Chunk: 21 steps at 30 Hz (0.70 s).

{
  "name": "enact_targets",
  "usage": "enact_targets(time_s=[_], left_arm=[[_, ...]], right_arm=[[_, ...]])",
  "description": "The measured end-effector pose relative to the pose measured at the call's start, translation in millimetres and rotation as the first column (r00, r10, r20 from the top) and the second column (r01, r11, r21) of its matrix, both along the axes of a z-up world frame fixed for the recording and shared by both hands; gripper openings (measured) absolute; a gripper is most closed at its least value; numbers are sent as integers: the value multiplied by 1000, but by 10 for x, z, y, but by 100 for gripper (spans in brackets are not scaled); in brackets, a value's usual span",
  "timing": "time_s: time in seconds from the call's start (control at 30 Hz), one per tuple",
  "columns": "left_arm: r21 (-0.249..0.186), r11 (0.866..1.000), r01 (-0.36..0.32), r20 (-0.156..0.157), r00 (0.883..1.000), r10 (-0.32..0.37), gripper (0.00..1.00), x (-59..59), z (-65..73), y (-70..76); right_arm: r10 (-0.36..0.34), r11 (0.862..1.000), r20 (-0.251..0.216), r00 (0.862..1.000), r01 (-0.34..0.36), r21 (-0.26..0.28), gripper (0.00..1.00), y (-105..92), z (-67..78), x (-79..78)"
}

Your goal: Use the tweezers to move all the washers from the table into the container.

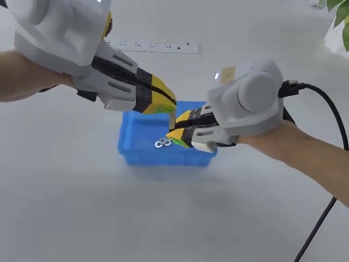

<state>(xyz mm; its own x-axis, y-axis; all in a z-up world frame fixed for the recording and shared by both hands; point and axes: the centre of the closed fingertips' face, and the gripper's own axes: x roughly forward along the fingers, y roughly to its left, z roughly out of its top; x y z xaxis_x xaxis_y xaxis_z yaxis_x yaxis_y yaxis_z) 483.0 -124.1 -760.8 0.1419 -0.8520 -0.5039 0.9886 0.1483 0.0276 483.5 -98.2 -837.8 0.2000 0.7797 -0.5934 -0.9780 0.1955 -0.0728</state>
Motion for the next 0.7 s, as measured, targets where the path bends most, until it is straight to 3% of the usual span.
enact_targets(time_s=[0.47, 0.7], left_arm=[[-14, 1000, -21, -58, 998, 20, 6, 22, -142, -95], [-9, 1000, -13, -51, 999, 13, 6, 30, -133, -108]], right_arm=[[-33, 999, -48, 998, 31, -31, 10, -61, -166, 35], [-45, 999, -50, 998, 43, -26, 11, -74, -158, 44]])
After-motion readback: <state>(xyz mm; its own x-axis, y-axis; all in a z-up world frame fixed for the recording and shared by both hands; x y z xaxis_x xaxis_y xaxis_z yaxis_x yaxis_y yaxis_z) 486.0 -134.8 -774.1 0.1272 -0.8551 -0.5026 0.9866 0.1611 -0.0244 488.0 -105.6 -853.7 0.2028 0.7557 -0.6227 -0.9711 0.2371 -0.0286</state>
